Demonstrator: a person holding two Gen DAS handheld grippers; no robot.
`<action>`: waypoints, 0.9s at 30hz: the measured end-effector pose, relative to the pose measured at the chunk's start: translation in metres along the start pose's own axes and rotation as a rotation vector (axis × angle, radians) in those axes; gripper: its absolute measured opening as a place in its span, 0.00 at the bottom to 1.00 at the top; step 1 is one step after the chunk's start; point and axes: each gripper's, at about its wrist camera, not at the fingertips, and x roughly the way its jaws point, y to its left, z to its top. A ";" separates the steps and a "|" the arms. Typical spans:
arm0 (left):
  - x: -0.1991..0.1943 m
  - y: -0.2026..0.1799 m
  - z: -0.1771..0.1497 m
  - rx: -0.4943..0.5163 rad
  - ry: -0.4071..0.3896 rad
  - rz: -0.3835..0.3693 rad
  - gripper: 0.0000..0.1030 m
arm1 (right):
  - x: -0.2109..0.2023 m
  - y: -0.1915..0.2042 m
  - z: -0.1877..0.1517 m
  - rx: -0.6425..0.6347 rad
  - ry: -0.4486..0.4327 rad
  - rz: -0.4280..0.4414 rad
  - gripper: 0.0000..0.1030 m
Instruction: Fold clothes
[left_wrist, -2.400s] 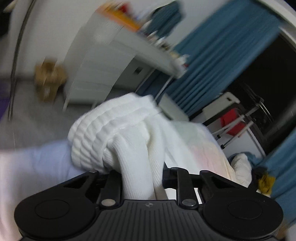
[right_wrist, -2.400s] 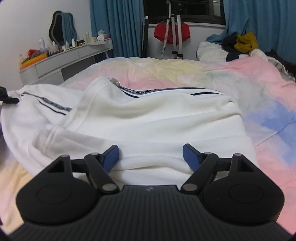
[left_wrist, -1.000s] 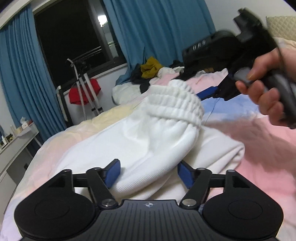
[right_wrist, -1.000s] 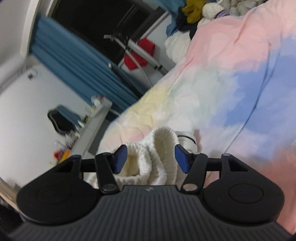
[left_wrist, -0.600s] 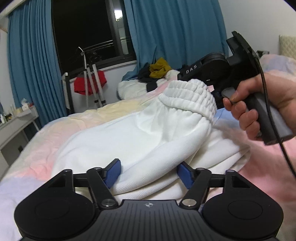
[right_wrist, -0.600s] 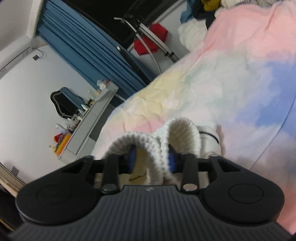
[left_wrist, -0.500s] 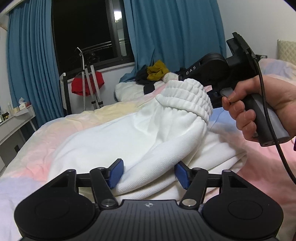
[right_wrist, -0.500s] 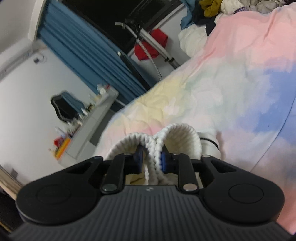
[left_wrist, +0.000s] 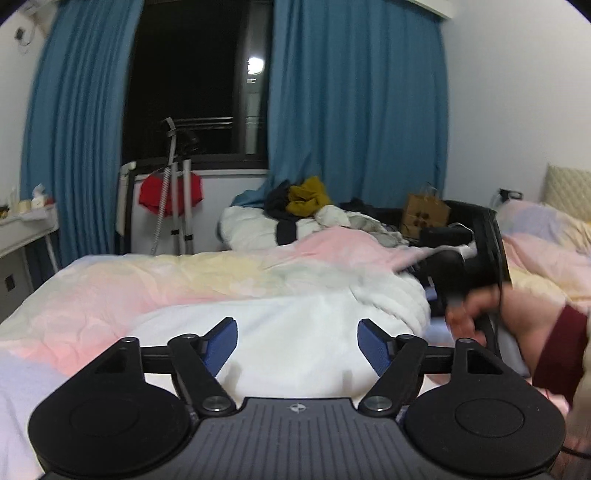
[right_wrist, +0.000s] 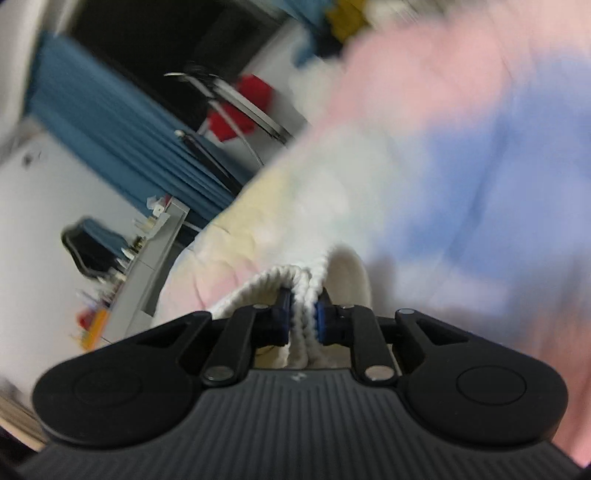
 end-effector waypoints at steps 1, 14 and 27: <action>0.003 0.008 0.002 -0.016 0.002 0.001 0.72 | -0.002 -0.006 0.000 0.047 -0.007 0.020 0.19; 0.009 0.095 0.012 -0.293 0.063 0.119 0.75 | -0.100 0.030 -0.063 0.106 -0.207 -0.038 0.68; 0.004 0.097 0.006 -0.300 0.076 0.171 0.76 | -0.060 0.066 -0.094 -0.162 -0.099 -0.103 0.81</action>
